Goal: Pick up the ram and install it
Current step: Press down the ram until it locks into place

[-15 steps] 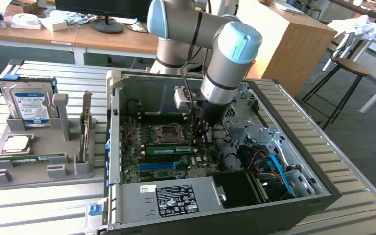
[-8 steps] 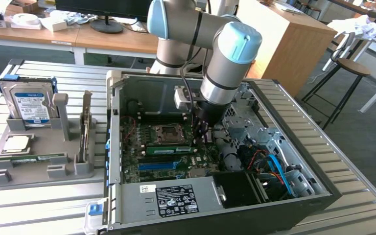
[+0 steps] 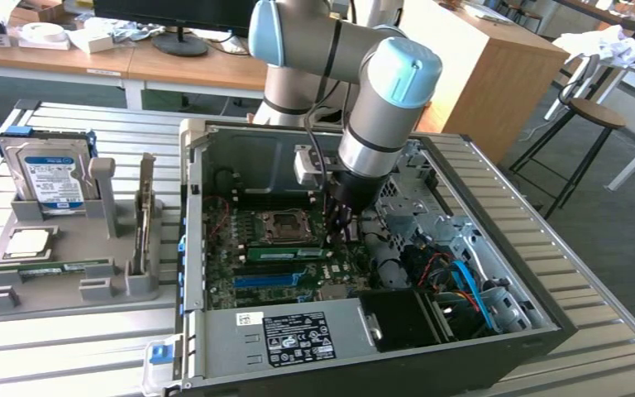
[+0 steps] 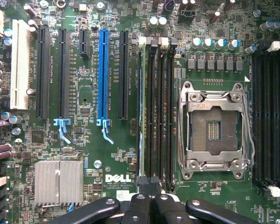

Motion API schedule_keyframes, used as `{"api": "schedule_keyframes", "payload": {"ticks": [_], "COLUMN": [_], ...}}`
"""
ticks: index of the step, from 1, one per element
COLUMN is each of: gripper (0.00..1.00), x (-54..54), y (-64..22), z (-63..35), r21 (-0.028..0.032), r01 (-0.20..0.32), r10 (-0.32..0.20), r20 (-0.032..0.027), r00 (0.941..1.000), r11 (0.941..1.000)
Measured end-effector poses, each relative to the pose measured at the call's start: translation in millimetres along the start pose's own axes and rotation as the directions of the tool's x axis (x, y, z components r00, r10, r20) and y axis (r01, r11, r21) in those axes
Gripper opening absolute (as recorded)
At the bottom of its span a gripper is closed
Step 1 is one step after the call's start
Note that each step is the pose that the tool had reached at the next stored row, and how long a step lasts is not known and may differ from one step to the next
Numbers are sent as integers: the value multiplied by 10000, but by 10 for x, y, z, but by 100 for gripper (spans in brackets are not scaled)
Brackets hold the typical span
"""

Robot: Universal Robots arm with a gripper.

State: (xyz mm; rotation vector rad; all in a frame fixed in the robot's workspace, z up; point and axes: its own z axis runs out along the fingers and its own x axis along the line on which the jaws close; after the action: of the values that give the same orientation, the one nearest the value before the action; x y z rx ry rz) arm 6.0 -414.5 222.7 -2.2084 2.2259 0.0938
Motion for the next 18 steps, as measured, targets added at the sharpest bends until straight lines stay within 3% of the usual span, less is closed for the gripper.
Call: {"api": "schedule_keyframes", "payload": {"ticks": [3,13,18], "gripper": [10,10,10], "x": [-2,-12,-13], "y": [1,11,12], "z": [-27,-278,-297], "r21": [2,-3,-3], "r01": [0,0,0], "r10": [0,0,0], "r20": [8,-1,0], "r00": [10000,10000,10000], "r11": [10000,10000,10000]}}
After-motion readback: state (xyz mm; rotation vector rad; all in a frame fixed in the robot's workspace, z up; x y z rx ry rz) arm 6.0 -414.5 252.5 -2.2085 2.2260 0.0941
